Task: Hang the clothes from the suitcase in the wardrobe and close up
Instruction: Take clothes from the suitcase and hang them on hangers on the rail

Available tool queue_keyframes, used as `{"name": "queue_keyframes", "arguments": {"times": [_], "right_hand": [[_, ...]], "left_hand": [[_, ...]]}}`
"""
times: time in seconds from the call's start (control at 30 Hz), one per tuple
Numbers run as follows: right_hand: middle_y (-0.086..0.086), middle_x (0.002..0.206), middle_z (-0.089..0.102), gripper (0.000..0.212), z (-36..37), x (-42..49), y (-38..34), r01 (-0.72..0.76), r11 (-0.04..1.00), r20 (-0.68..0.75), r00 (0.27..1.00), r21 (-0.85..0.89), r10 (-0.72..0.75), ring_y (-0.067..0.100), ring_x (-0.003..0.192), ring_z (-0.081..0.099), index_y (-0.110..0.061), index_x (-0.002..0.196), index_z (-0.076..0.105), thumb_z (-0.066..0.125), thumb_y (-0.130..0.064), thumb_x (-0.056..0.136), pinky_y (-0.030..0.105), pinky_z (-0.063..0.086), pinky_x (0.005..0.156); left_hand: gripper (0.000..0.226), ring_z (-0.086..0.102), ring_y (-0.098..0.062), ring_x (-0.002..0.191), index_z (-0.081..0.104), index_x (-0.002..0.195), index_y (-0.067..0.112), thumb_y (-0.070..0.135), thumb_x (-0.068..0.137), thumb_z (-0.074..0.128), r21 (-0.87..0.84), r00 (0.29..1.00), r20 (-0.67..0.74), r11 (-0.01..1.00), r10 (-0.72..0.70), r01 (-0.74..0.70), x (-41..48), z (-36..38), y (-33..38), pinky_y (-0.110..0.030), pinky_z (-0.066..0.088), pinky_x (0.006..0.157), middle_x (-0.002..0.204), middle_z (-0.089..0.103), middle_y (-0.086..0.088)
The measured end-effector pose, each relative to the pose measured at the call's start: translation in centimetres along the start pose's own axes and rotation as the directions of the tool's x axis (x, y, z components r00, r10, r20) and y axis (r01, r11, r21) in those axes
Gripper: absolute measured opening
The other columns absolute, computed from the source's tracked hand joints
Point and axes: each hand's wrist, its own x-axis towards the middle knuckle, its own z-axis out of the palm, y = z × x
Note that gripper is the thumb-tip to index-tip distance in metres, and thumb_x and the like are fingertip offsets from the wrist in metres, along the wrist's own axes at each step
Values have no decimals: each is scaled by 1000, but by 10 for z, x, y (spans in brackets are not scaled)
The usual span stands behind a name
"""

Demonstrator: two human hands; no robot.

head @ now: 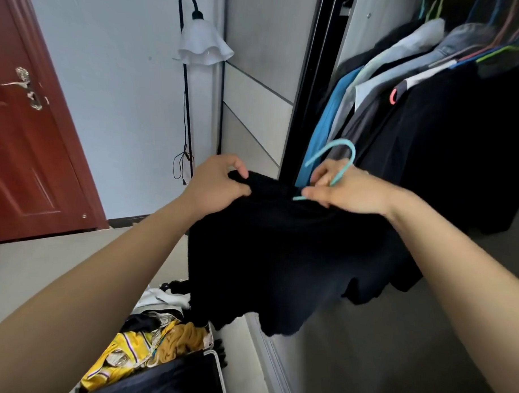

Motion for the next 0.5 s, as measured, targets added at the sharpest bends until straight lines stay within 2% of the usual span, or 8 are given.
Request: {"name": "queue_keyframes", "arguments": {"times": [0.07, 0.13, 0.23, 0.3, 0.33, 0.4, 0.47, 0.5], "right_hand": [[-13, 89, 60, 29, 0, 4, -9, 23, 1000, 47, 999, 11, -23, 15, 92, 58, -13, 85, 70, 66, -42, 85, 35, 43, 97], [-3, 94, 65, 27, 2, 6, -10, 64, 996, 120, 991, -66, -56, 19, 90, 61, -15, 72, 70, 66, -38, 87, 35, 48, 94], [9, 101, 67, 41, -15, 10, -4, 29, 996, -7, 1000, 90, -29, 19, 78, 61, -19, 52, 60, 68, -40, 87, 32, 48, 80], [16, 93, 65, 34, -24, 10, 2, 16, 972, -80, 997, 232, 3, 17, 77, 55, -18, 58, 63, 68, -35, 87, 33, 41, 80], [13, 86, 64, 25, -27, 10, 4, 10, 950, -100, 995, 313, 23, 15, 79, 55, -15, 68, 68, 68, -31, 87, 32, 41, 83], [3, 81, 64, 15, -33, 9, 3, 10, 906, -103, 994, 423, 37, 12, 83, 58, -14, 78, 71, 70, -26, 86, 29, 42, 88], [-2, 83, 66, 16, -42, 8, 1, 10, 888, -74, 997, 459, 27, 10, 87, 62, -20, 69, 74, 72, -23, 84, 25, 44, 89], [-4, 83, 67, 21, -45, 8, -1, 16, 884, -63, 998, 468, 16, 9, 86, 64, -22, 63, 74, 72, -22, 84, 24, 44, 87]], "left_hand": [[15, 58, -10, 74, 66, 88, 20, 16, 75, 74, -107, 1000, 14, 994, -13, 15, 2, 2, 11, -11, 41, 62, 82, 61, 3], [12, 61, -9, 70, 70, 88, 26, 30, 77, 71, -187, 997, 76, 982, 11, 3, 2, 0, 20, -17, 46, 69, 77, 65, 6], [16, 62, -5, 93, 71, 96, 35, 32, 84, 61, -200, 999, 29, 980, 15, -9, 3, -11, 11, -27, 47, 89, 99, 69, 15], [33, 57, -4, 105, 66, 112, 36, 22, 83, 59, -120, 999, 21, 992, -27, 29, 0, -18, -8, -28, 43, 98, 116, 64, 15], [44, 56, -6, 111, 62, 120, 37, 19, 80, 60, -76, 997, 56, 995, -55, 59, -2, -18, -19, -29, 42, 101, 121, 61, 15], [56, 57, -9, 111, 55, 127, 38, 14, 77, 61, -46, 988, 133, 995, -76, 83, -7, -12, -38, -26, 46, 95, 120, 61, 14], [47, 60, -11, 100, 55, 122, 34, 16, 79, 62, -27, 995, 100, 999, -29, 32, -9, -4, -45, -19, 48, 82, 106, 63, 13], [35, 60, -15, 95, 57, 112, 32, 25, 77, 62, 33, 999, 46, 999, 18, -20, -7, -1, -44, -24, 49, 79, 96, 64, 12]]}}
